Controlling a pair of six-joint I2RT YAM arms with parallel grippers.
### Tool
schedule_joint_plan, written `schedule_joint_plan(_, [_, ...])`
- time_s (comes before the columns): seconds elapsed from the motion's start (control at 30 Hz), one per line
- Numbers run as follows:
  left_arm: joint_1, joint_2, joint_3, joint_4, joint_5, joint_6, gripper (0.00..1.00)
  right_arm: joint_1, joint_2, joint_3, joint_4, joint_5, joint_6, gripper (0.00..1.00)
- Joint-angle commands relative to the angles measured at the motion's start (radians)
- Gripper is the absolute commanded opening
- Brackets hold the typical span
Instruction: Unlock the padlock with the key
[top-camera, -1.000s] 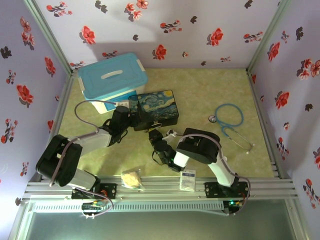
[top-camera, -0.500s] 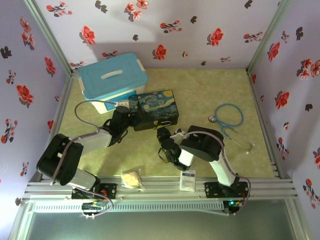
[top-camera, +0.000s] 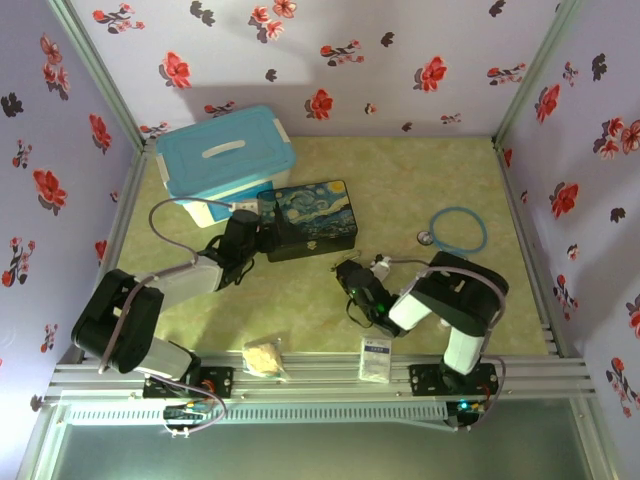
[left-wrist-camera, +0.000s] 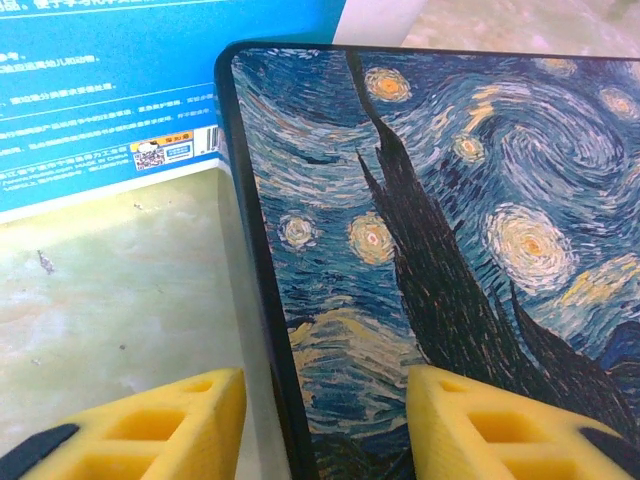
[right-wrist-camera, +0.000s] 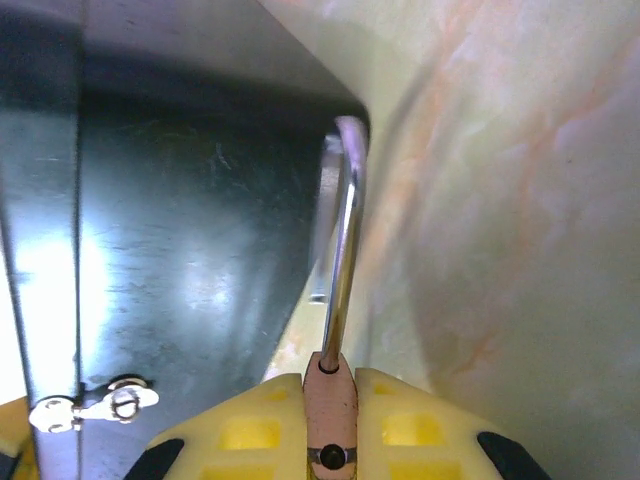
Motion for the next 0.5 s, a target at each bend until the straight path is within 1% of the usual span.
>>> schedule_joint_plan(0.0, [0.008,-0.003,0.007,-0.16,-0.028,0.043,0.48,-0.056,-0.018,-0.019,-0.276,-0.181,-0.087,0.0])
schedule_joint_plan(0.1, [0.008,-0.017,0.017,-0.174,-0.028,0.051,0.52,-0.109,-0.027,-0.032,-0.316,-0.287,-0.137,0.0])
schedule_joint_plan(0.17, [0.008,-0.025,0.029,-0.191,-0.028,0.057,0.54,-0.142,-0.04,-0.029,-0.383,-0.353,-0.179,0.0])
schedule_joint_plan(0.3, [0.008,-0.053,0.053,-0.215,-0.028,0.053,0.63,-0.221,-0.055,-0.008,-0.512,-0.51,-0.269,0.02])
schedule_joint_plan(0.4, [0.007,-0.082,0.069,-0.238,-0.019,0.045,0.7,-0.275,-0.07,-0.004,-0.595,-0.584,-0.324,0.06])
schedule_joint_plan(0.47, [0.008,-0.107,0.076,-0.254,-0.013,0.04,0.72,-0.308,-0.099,0.006,-0.67,-0.614,-0.38,0.08])
